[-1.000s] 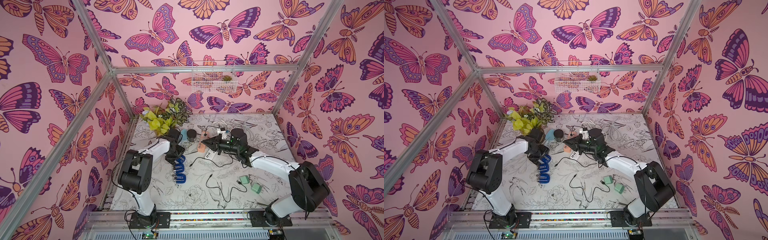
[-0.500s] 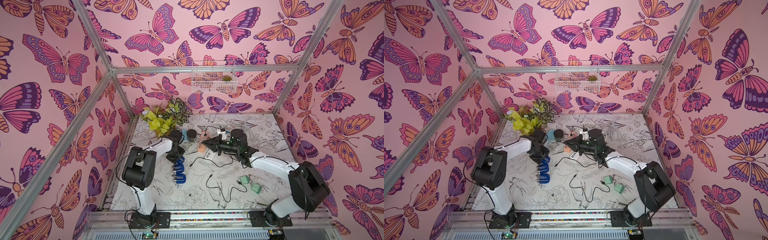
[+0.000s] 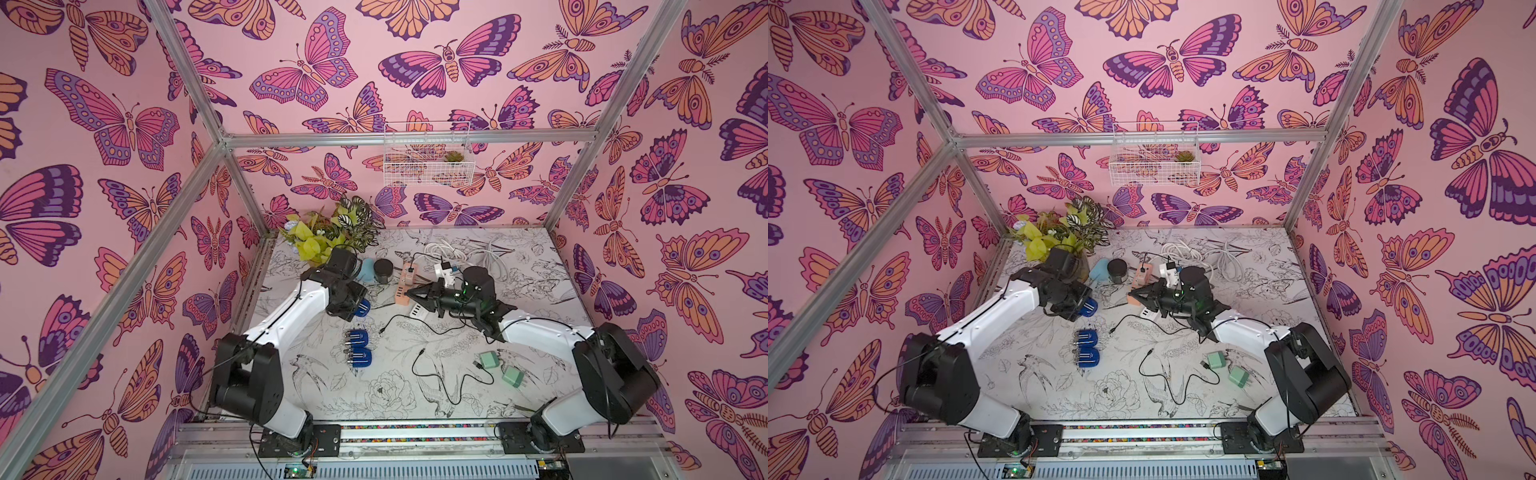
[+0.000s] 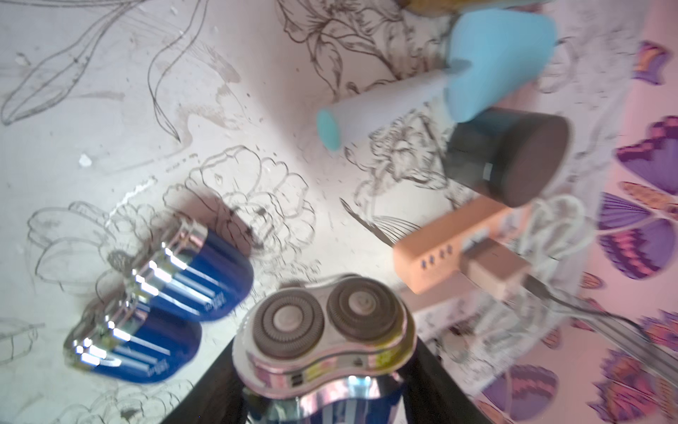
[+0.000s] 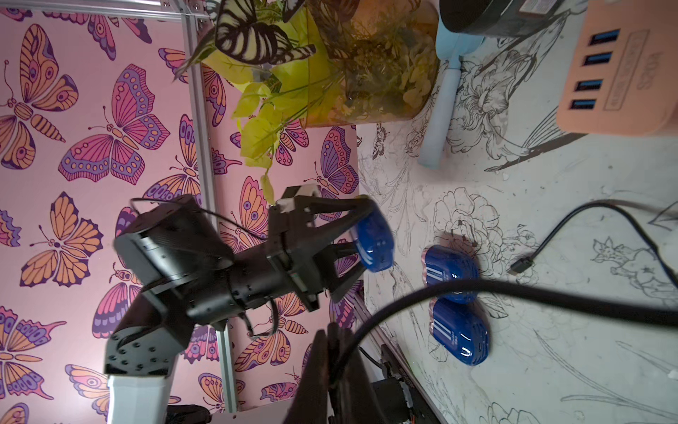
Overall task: Charge the electric shaver
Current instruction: Pick up the electric shaver from the center of the board.
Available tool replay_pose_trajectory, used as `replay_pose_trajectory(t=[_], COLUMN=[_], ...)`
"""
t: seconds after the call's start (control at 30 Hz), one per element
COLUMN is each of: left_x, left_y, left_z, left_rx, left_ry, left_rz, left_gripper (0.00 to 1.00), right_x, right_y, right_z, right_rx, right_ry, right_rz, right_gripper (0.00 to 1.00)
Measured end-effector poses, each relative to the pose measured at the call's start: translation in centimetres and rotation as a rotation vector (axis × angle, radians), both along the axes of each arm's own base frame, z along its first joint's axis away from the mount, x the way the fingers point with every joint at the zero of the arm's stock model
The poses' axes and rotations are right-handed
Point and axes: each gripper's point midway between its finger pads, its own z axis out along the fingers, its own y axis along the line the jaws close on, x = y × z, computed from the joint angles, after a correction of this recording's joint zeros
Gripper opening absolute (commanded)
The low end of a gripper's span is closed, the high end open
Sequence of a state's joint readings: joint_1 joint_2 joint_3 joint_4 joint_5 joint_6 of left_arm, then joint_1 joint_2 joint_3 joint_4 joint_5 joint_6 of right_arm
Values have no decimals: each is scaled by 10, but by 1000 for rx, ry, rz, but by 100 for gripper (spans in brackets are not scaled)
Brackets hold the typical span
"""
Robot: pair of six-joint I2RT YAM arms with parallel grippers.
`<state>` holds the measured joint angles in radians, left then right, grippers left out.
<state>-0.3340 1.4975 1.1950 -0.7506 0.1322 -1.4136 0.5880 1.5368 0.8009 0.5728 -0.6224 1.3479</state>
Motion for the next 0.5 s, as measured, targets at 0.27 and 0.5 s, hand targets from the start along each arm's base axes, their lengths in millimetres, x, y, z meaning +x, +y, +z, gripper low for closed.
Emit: replay_pose_trajectory(t=[0.27, 0.5], left_x=[-24, -27], left_y=[-8, -9], left_z=[19, 22], left_rx=[-182, -273], left_ry=[90, 155], left_rz=[119, 203], left_gripper=[0, 0], right_x=[-20, -24], right_y=[27, 45], right_z=[21, 19], right_rx=[11, 33], right_ry=[-233, -303], right_rz=[61, 59], right_gripper=[0, 0])
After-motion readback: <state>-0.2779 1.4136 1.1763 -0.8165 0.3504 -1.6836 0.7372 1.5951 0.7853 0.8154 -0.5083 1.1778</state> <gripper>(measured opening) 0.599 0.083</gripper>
